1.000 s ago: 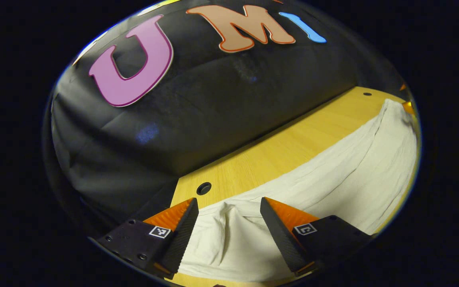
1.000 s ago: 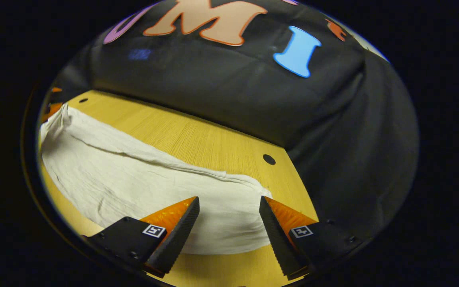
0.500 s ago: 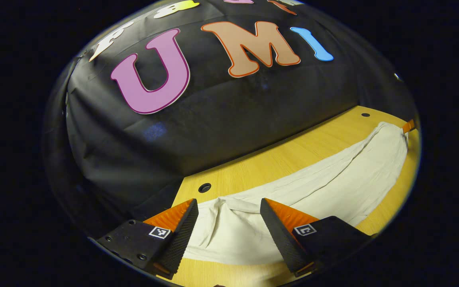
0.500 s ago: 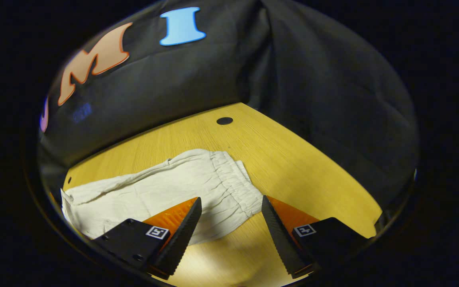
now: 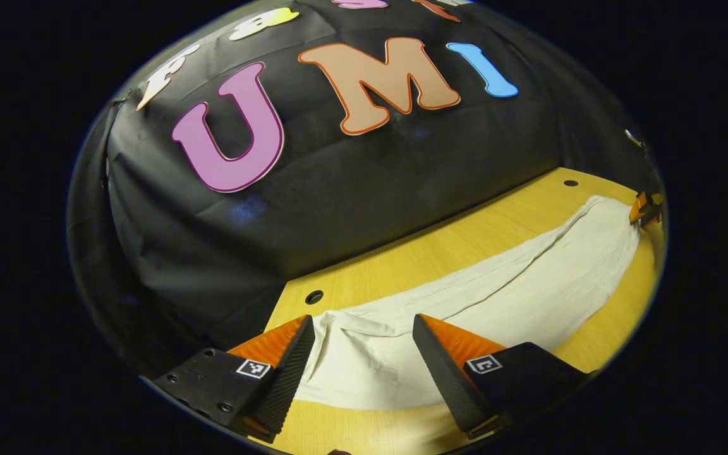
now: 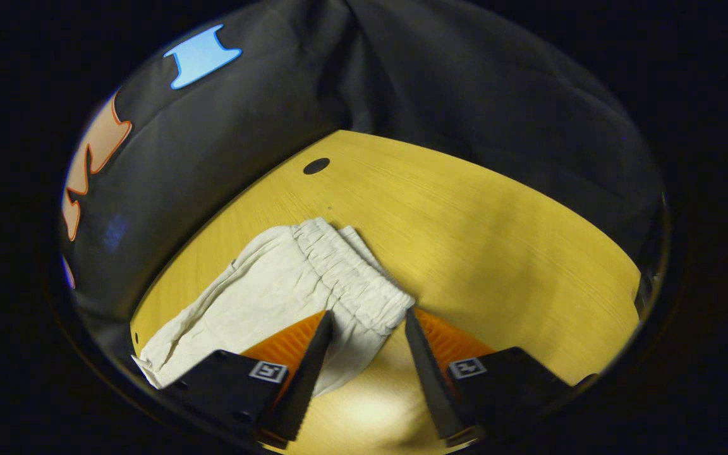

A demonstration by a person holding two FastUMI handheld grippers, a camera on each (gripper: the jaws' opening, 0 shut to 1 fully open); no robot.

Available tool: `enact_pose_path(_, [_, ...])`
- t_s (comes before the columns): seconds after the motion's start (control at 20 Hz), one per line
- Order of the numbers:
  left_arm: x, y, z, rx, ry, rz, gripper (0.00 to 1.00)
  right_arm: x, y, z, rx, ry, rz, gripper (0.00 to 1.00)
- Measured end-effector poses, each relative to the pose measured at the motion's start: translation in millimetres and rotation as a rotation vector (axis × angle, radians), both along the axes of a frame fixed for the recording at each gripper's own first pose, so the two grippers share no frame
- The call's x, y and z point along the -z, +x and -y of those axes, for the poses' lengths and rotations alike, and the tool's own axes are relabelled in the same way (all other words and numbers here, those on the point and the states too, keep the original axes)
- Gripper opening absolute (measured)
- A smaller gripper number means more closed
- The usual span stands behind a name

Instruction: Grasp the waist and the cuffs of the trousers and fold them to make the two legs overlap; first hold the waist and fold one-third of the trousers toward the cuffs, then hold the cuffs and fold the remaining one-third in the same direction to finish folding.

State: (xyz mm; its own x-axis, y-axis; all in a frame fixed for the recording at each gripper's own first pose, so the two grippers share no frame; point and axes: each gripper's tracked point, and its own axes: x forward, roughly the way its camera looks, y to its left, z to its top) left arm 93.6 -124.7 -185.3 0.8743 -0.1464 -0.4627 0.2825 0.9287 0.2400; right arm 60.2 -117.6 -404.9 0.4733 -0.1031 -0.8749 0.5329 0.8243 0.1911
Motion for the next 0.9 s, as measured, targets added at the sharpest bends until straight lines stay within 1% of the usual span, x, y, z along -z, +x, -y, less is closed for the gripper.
enact_pose_path(0.1, [-2.4,-5.4,4.3,-0.008,-0.001,0.0,0.96,2.1,-1.9,-5.3,-0.016,0.077,-0.011,0.34])
enact_pose_path(0.2, [-4.0,-10.9,5.9,-0.022,0.007,0.0,0.96,1.5,3.3,4.8,-0.025,0.075,-0.002,0.16])
enact_pose_path(0.25, [-5.2,-13.8,6.8,-0.031,0.005,0.0,0.96,-2.5,3.1,12.7,-0.035,0.063,0.005,0.1])
enact_pose_path(0.3, [-6.9,-18.9,7.7,-0.04,0.0,0.003,0.95,-7.0,2.6,24.6,-0.046,0.051,0.007,0.16])
enact_pose_path(0.35, [-8.3,-23.1,7.6,-0.05,-0.005,0.003,0.96,-11.5,3.0,36.3,-0.054,0.04,0.012,0.16])
enact_pose_path(0.4, [-7.9,-25.9,6.9,-0.062,-0.006,0.002,0.96,-18.5,6.1,44.0,-0.059,0.032,0.026,0.21])
enact_pose_path(0.45, [-7.5,-29.7,4.6,-0.075,-0.001,-0.001,0.96,-23.2,8.1,51.6,-0.063,0.029,0.038,0.15])
enact_pose_path(0.55, [-8.0,-36.6,-2.1,-0.102,-0.009,-0.004,0.96,-40.3,10.8,52.7,-0.076,0.033,0.07,0.15])
enact_pose_path(0.65, [-5.5,-40.7,-8.7,-0.119,-0.03,-0.011,0.96,-64.7,12.9,47.3,-0.093,0.03,0.129,0.15])
enact_pose_path(0.8, [-2.0,-42.0,-28.0,-0.137,-0.035,-0.013,0.96,-114.5,15.8,35.3,-0.177,0.024,0.225,0.15])
enact_pose_path(0.9, [4.4,-40.0,-41.7,-0.147,-0.054,-0.03,0.96,-154.7,21.1,40.9,-0.226,0.014,0.283,0.15])
